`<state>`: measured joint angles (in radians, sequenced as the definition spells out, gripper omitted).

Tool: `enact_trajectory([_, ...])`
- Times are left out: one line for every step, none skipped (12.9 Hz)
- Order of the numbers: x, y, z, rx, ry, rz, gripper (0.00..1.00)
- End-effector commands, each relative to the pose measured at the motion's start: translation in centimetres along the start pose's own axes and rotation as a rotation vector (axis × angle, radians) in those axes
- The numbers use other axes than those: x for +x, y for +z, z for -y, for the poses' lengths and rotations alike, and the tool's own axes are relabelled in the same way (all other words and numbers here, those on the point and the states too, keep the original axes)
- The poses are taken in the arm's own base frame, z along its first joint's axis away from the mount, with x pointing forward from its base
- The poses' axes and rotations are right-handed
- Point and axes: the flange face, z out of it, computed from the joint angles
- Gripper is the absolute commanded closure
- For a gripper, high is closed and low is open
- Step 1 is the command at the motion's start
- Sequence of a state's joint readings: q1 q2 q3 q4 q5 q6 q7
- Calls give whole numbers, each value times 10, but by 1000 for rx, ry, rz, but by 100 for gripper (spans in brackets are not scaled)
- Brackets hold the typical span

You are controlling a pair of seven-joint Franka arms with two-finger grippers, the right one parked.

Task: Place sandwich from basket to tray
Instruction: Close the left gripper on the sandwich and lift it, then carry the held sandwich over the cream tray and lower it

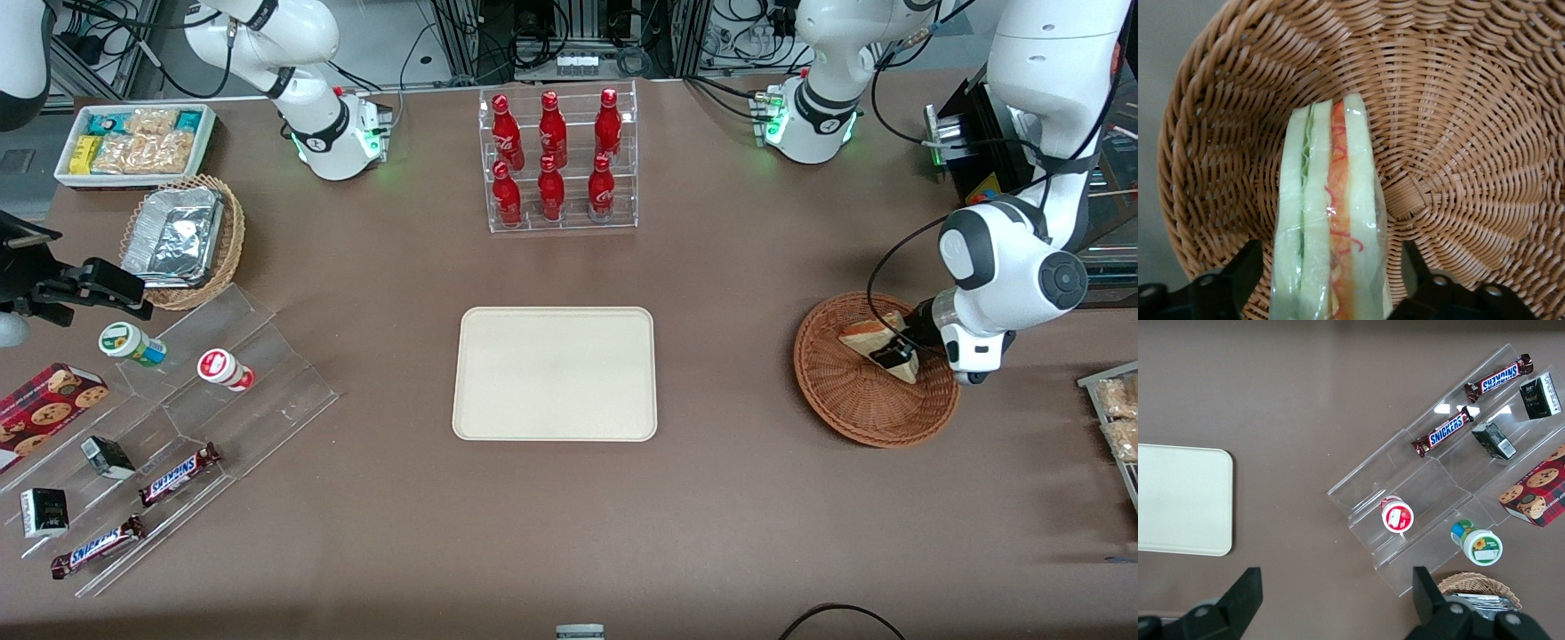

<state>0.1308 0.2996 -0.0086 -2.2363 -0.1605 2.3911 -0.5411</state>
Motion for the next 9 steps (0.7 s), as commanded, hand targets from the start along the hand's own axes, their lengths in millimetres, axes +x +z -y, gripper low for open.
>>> enact_trajectory([-3,-9,-4,-7,1,5,59])
enact_trajectory([-6,-20,-5,1,8,22,64])
enact_trajectory([-9,-39,-10,2,8,31,67])
enact_trajectory([-14,-61,-15,10,26,42,69])
enact_trajectory([-25,-81,-28,15,61,44,69])
enact_trajectory([-44,-96,-50,14,117,29,69])
enact_trajectory([-64,-104,-79,11,179,13,69])
enact_trajectory([-86,-106,-105,11,231,2,69])
enact_trajectory([-108,-106,-127,12,256,-6,69])
